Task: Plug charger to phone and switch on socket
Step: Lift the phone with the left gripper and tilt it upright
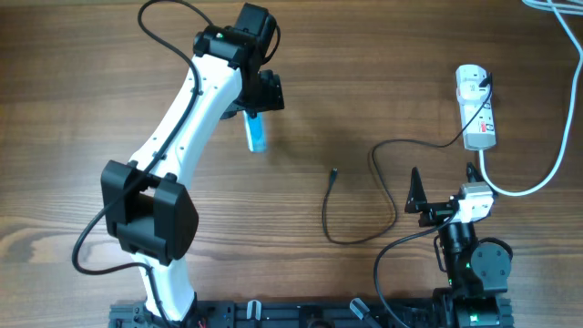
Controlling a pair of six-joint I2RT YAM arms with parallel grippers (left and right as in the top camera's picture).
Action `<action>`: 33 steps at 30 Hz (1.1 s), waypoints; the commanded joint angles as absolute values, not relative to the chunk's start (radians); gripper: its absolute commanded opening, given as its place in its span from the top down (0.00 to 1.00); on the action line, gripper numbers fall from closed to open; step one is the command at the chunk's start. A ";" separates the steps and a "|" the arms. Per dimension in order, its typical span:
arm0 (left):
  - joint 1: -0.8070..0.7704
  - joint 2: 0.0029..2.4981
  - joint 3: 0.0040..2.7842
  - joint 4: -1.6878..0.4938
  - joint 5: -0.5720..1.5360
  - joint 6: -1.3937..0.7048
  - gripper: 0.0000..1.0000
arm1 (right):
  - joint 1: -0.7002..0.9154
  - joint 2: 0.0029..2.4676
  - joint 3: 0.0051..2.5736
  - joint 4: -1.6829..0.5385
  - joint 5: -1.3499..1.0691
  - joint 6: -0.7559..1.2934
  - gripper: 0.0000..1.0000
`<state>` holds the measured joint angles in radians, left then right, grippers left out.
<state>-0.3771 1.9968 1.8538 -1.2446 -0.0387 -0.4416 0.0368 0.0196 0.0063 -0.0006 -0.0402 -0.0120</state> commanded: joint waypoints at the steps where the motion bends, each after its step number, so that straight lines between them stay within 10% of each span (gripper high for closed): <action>1: -0.373 1.969 1.853 -1.280 -0.050 -0.397 0.20 | 0.042 0.014 0.005 0.002 -0.033 0.001 0.00; 7: -0.373 1.971 1.849 -1.271 -0.097 -0.398 0.18 | 0.042 0.014 0.005 0.002 -0.033 0.001 0.00; 9: -0.368 1.983 1.848 -1.256 -0.106 -0.413 0.00 | 0.042 0.014 0.005 0.002 -0.033 0.000 0.00; 33: -0.249 2.285 1.780 -1.061 -0.095 -0.635 0.00 | 0.042 0.014 0.005 0.002 -0.033 0.001 0.00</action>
